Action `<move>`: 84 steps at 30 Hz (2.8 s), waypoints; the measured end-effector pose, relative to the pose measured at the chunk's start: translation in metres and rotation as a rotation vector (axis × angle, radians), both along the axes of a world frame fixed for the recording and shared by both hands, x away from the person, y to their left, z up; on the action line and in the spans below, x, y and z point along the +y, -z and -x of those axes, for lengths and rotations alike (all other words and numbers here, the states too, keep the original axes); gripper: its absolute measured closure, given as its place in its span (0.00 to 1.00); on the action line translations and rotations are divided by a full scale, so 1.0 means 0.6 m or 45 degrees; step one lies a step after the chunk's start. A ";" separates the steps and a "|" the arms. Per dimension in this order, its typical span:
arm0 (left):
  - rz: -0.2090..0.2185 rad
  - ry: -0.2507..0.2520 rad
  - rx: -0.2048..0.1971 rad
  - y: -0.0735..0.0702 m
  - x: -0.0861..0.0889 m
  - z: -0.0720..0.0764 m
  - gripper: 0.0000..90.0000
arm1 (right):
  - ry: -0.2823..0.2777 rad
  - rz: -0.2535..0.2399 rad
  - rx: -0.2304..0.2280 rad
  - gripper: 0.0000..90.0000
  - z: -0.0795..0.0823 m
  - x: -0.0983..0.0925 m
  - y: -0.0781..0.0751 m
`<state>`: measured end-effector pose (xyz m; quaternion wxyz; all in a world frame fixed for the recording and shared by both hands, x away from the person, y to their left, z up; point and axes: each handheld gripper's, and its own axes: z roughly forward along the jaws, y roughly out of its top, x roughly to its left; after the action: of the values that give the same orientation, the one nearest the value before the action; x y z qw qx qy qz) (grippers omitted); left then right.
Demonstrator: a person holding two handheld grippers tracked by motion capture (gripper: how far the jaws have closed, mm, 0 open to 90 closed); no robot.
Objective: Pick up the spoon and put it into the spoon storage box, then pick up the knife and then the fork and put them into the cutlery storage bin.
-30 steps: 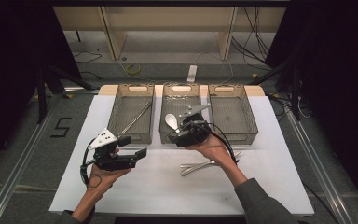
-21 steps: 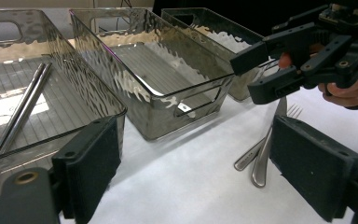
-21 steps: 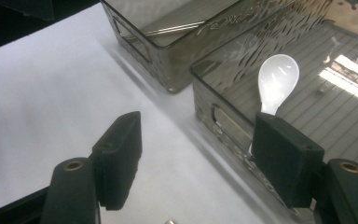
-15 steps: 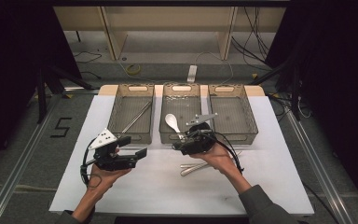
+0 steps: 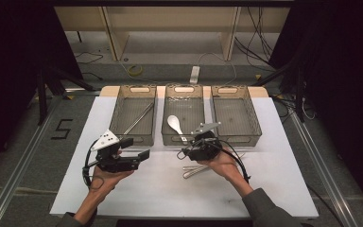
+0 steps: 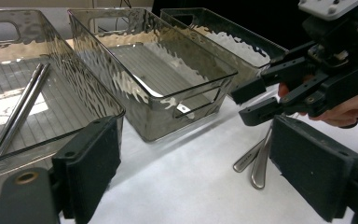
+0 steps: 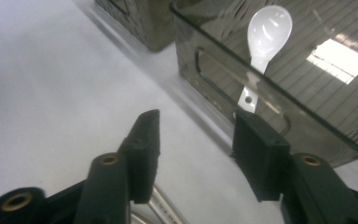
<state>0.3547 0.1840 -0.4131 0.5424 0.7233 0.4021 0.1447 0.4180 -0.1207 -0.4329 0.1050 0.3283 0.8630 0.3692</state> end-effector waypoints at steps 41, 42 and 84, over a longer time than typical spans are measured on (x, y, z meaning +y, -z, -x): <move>-0.021 0.017 -0.011 -0.001 -0.003 0.003 0.17 | -0.071 0.231 0.119 1.00 -0.002 0.017 0.072; -0.022 0.016 -0.010 -0.001 -0.003 0.003 0.17 | -0.075 0.232 0.123 1.00 -0.002 0.018 0.072; -0.031 0.017 -0.008 0.001 -0.004 0.002 0.17 | -0.071 0.210 0.201 1.00 0.013 0.018 0.071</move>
<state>0.3534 0.1815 -0.4134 0.5359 0.7319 0.3938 0.1483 0.4105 -0.1097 -0.4754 0.0530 0.3226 0.9048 0.2728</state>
